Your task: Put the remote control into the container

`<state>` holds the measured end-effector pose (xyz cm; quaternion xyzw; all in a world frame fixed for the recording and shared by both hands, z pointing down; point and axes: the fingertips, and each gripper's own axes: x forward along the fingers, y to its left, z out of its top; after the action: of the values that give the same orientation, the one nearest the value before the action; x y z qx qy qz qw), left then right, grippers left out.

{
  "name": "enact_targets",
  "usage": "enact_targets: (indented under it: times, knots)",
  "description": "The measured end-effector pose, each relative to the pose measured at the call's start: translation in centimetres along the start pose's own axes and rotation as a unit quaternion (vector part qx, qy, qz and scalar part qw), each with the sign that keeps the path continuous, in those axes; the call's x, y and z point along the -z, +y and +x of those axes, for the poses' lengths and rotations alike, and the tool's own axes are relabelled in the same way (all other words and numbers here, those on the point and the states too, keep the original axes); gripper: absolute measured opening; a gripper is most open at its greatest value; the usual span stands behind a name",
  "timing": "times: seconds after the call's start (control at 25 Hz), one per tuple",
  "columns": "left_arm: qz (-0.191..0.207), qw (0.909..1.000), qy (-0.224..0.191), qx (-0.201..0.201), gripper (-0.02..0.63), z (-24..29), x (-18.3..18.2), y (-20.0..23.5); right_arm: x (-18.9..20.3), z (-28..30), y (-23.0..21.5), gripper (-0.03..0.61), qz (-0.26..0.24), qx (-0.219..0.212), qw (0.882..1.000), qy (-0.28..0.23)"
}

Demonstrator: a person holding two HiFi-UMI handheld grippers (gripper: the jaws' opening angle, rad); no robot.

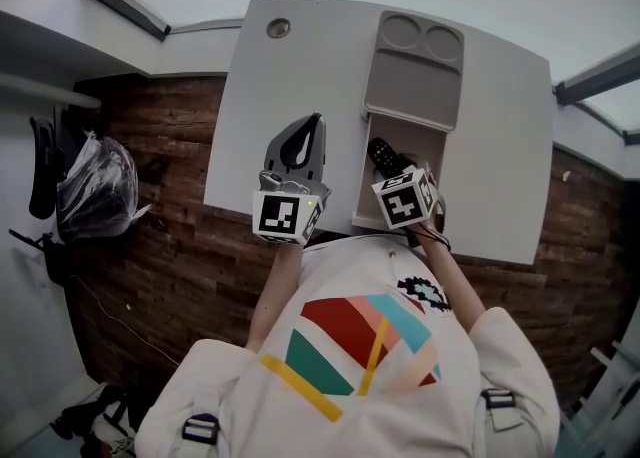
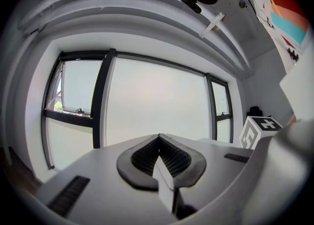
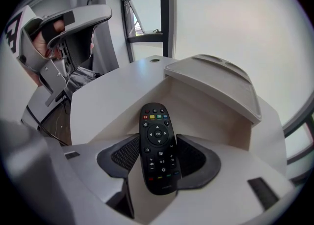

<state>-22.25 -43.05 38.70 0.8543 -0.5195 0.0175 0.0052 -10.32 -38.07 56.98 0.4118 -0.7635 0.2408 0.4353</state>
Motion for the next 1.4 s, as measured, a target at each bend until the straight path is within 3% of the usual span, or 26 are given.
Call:
enact_targets:
  times: [0.32,0.52,0.64,1.0,1.12,1.24,1.32,1.4]
  knots:
    - [-0.001,1.0000,-0.001,-0.005,0.006,-0.1,0.0,0.3,-0.3,0.0,-0.1,0.235,0.027,-0.011,0.999,-0.020]
    - [-0.002,1.0000,-0.002,-0.004,0.006,-0.1,0.1,0.4,-0.4,0.5,0.6,0.236,0.015,-0.037,0.999,-0.036]
    - [-0.001,1.0000,-0.004,-0.006,0.006,-0.2,-0.1,0.3,-0.6,0.5,1.1,0.288,0.010,-0.054,0.997,-0.053]
    - [0.000,0.9999,-0.007,-0.015,0.006,-0.9,-0.2,0.7,-2.7,-1.1,0.9,0.288,0.006,-0.046,0.995,-0.092]
    - [-0.001,0.9997,-0.013,-0.019,0.006,-1.0,-0.7,1.0,-4.8,-2.7,0.9,0.288,-0.002,-0.059,0.990,-0.127]
    - [0.000,0.9996,-0.022,-0.019,0.006,-1.0,-1.5,0.9,-7.1,-4.1,0.6,0.288,0.030,-0.089,0.983,-0.158]
    - [0.005,0.9994,-0.029,-0.015,0.006,-1.0,-2.4,0.6,-8.7,-5.7,0.9,0.288,0.034,-0.117,0.974,-0.189]
    - [0.011,0.9993,-0.034,-0.012,0.006,-1.0,-3.1,0.5,-10.6,-8.4,1.7,0.287,0.000,-0.149,0.960,-0.236]
